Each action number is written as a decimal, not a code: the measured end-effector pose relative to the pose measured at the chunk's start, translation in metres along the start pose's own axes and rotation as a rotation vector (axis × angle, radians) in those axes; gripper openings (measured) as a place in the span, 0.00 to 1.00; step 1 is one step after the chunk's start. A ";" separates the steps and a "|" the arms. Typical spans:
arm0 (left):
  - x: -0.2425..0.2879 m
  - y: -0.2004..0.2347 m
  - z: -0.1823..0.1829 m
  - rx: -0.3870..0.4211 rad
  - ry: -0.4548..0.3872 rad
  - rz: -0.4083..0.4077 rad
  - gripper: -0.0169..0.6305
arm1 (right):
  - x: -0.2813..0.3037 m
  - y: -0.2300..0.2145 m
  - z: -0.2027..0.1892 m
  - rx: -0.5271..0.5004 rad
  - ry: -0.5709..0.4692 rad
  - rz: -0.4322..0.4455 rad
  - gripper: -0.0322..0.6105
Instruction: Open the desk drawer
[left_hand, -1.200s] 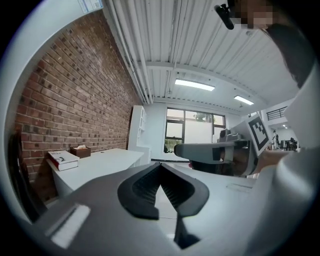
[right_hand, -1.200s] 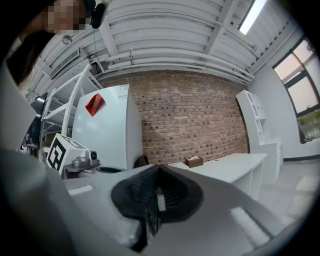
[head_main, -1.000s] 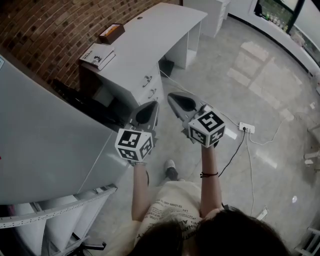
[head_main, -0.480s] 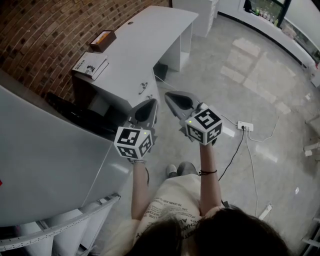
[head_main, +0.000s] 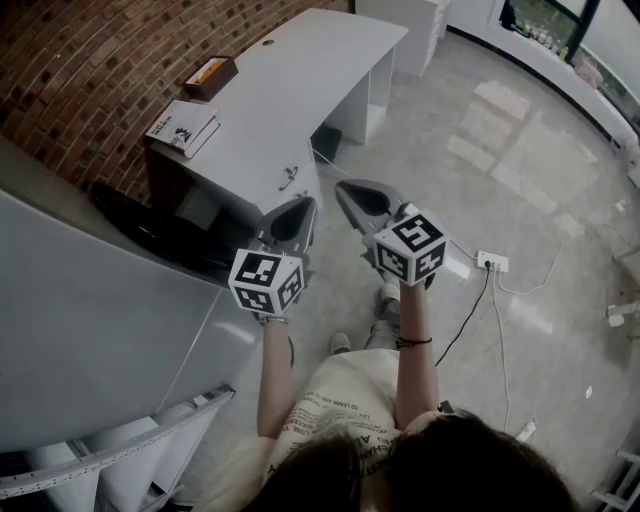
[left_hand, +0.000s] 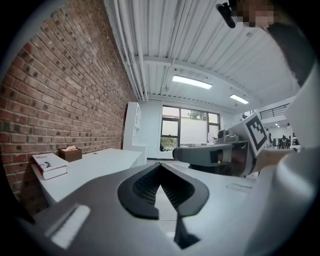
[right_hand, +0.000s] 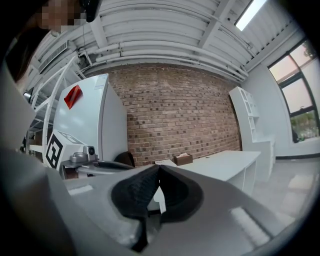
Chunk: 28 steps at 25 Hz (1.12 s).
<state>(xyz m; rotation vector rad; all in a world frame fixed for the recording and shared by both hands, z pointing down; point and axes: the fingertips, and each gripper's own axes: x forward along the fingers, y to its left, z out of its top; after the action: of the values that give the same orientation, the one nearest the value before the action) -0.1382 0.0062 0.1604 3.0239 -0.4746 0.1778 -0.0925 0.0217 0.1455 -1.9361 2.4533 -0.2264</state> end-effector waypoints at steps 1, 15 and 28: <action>0.005 0.002 -0.002 0.005 0.012 0.010 0.02 | 0.002 -0.006 -0.001 0.004 0.004 0.007 0.05; 0.100 0.046 0.011 -0.122 -0.029 0.204 0.02 | 0.066 -0.112 0.023 -0.015 0.065 0.195 0.05; 0.154 0.050 0.008 -0.189 -0.077 0.375 0.02 | 0.084 -0.160 0.015 -0.054 0.127 0.387 0.05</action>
<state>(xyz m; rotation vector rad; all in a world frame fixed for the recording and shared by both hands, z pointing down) -0.0073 -0.0880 0.1746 2.7380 -1.0018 0.0342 0.0433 -0.0977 0.1562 -1.4579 2.8766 -0.2852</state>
